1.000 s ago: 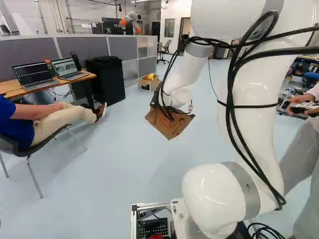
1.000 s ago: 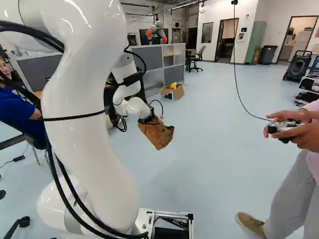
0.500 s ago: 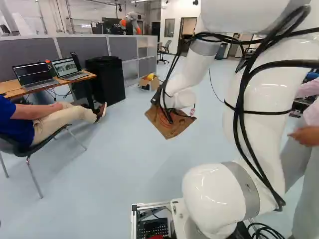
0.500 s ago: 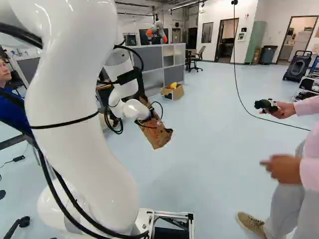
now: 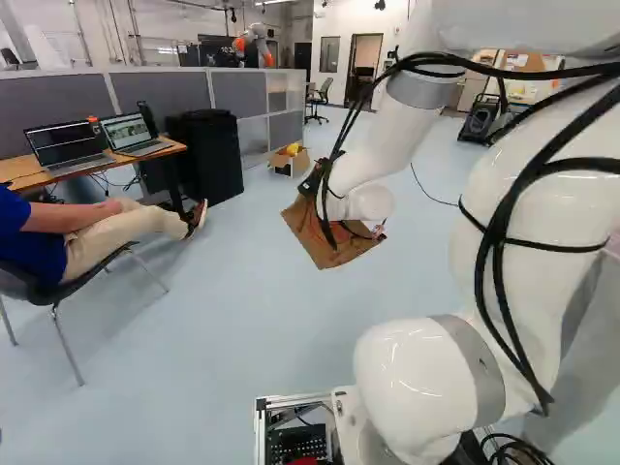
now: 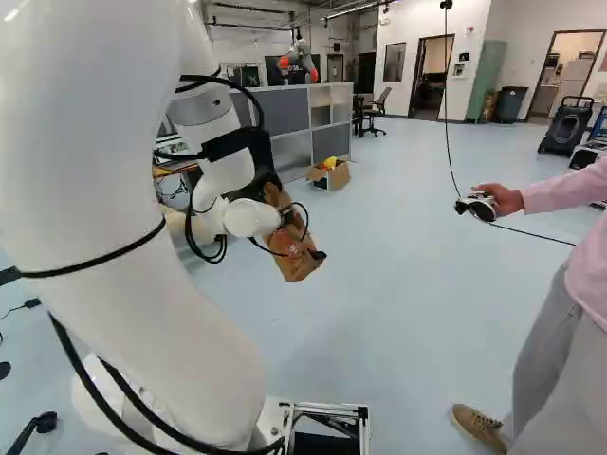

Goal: Pick up the grocery bag from the ground

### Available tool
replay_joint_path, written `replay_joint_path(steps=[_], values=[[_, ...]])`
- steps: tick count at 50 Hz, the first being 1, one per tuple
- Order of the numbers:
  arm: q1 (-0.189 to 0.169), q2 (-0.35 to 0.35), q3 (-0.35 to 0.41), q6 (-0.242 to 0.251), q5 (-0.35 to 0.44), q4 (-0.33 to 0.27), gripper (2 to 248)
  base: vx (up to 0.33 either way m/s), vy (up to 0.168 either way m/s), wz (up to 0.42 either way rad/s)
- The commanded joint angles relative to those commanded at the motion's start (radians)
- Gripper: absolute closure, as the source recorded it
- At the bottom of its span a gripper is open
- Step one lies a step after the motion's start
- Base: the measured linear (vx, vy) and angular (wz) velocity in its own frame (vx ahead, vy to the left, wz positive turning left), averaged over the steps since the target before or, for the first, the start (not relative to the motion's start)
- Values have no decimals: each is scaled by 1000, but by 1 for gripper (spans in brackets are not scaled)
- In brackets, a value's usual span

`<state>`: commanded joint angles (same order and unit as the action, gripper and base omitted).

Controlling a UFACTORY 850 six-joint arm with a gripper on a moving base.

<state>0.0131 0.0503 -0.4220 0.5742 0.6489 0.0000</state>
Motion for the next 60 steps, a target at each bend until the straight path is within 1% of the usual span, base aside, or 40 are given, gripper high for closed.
replay_joint_path(steps=[16,30,37,45,60], values=[[-4,-98,100,-171,67,0,231,0,0,0],[-7,-167,170,-291,113,0,231,0,0,0],[-8,-199,202,-347,135,0,231,0,0,0],[-9,-228,232,-398,155,0,231,0,0,0],[-11,-276,280,-480,187,0,231,0,0,0]])
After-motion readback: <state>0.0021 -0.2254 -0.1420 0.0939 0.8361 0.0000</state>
